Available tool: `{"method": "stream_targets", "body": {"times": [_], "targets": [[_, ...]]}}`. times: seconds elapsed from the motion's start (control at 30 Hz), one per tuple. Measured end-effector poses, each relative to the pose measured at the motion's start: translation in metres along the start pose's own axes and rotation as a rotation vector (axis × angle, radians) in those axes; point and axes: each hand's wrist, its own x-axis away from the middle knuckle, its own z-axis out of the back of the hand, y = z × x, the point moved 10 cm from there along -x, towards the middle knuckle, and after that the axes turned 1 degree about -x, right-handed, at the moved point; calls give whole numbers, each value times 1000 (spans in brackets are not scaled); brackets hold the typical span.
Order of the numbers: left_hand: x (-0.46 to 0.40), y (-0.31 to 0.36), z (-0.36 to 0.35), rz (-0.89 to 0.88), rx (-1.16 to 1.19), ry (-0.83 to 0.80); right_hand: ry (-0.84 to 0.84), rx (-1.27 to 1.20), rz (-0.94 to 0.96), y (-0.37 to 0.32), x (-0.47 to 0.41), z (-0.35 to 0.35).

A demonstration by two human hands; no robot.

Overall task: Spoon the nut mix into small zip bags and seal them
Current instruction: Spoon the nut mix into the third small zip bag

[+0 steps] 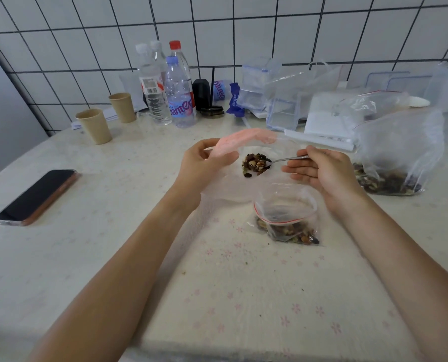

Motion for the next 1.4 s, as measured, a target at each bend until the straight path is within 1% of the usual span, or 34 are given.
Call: {"method": "stream_targets", "body": {"times": [0.07, 0.1, 0.17, 0.3, 0.37, 0.4, 0.47, 0.57, 0.63, 0.7, 0.8, 0.93, 1.0, 1.07, 1.13, 1.2, 1.3, 1.4], "targets": [[-1, 6, 5, 0, -14, -8, 19, 19, 17, -6, 0, 4], [-1, 12, 8, -36, -58, -1, 24, 28, 29, -10, 0, 6], [3, 30, 12, -179, -165, 39, 20, 30, 49, -18, 2, 8], [31, 76, 11, -578, -353, 176, 5, 25, 101, -39, 7, 15], [47, 90, -1, -722, -417, 164, -15, 24, 128, -50, 11, 19], [52, 91, -9, -743, -440, 127, -30, 26, 137, -54, 13, 20], [55, 85, -27, -702, -549, 40, -70, 36, 139, -61, 16, 23], [53, 55, -51, -553, -826, -118, -120, 83, 125, -68, 20, 25], [52, 38, -60, -455, -907, -233, -139, 131, 128, -71, 23, 27], [52, 28, -65, -388, -887, -317, -164, 195, 146, -75, 28, 25], [53, 24, -70, -338, -782, -393, -240, 321, 205, -83, 38, 16], [56, 33, -71, -355, -693, -479, -412, 450, 400, -103, 62, -9], [58, 39, -69, -385, -672, -502, -467, 508, 494, -110, 74, -18], [59, 42, -68, -411, -667, -517, -495, 516, 545, -114, 80, -20], [59, 43, -67, -418, -669, -527, -482, 501, 564, -118, 80, -18], [58, 44, -65, -432, -695, -520, -430, 434, 540, -120, 74, -12], [57, 43, -64, -456, -747, -508, -282, 266, 428, -111, 55, 4], [51, 46, -57, -464, -729, -439, -157, 160, 285, -87, 37, 16]]}}
